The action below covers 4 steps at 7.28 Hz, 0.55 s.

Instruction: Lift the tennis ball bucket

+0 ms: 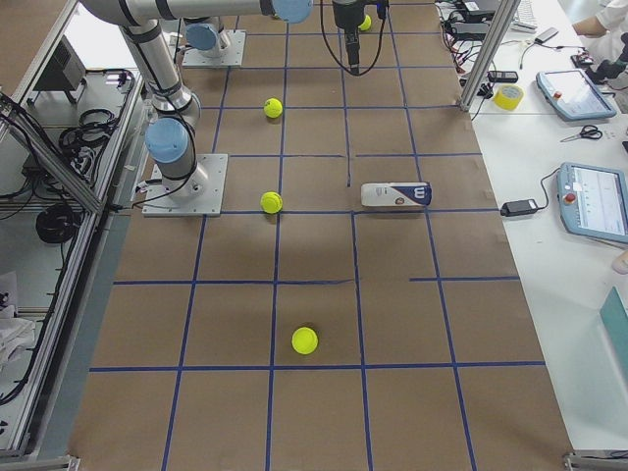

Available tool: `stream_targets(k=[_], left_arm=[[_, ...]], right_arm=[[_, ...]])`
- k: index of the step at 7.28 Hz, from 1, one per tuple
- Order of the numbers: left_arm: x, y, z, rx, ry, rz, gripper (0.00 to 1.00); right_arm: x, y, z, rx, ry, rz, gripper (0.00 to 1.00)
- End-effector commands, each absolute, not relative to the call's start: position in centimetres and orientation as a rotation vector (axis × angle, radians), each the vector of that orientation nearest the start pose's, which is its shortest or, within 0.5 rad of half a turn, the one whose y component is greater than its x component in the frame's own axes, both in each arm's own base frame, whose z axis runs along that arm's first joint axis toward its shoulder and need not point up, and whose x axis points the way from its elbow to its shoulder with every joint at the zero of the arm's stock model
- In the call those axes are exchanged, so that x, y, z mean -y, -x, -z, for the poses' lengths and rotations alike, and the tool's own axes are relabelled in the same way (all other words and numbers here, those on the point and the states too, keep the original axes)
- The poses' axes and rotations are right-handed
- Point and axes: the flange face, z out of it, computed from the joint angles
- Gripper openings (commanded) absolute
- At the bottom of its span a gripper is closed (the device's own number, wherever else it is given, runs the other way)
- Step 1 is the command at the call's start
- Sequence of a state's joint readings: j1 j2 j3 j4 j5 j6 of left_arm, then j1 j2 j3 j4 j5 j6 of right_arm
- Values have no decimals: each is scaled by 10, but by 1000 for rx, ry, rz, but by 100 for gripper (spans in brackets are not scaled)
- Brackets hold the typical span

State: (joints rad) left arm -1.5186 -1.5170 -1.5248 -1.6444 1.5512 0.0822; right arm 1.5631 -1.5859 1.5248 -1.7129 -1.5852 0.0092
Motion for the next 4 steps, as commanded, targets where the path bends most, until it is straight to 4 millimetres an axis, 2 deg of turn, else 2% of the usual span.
stream_targets(k=[1, 2, 3, 4], left_arm=[[476, 110, -529, -3158, -49, 43, 100], [476, 110, -529, -3156, -46, 43, 100], [477, 110, -528, -3158, -46, 41, 100], [477, 111, -528, -3159, -49, 38, 100]], right_arm=[[508, -128, -533, -3132, -42, 330, 100], [523, -124, -511, -3138, -40, 273, 100], [532, -122, -511, -3133, -62, 342, 100], [545, -113, -499, -3143, -80, 324, 100]])
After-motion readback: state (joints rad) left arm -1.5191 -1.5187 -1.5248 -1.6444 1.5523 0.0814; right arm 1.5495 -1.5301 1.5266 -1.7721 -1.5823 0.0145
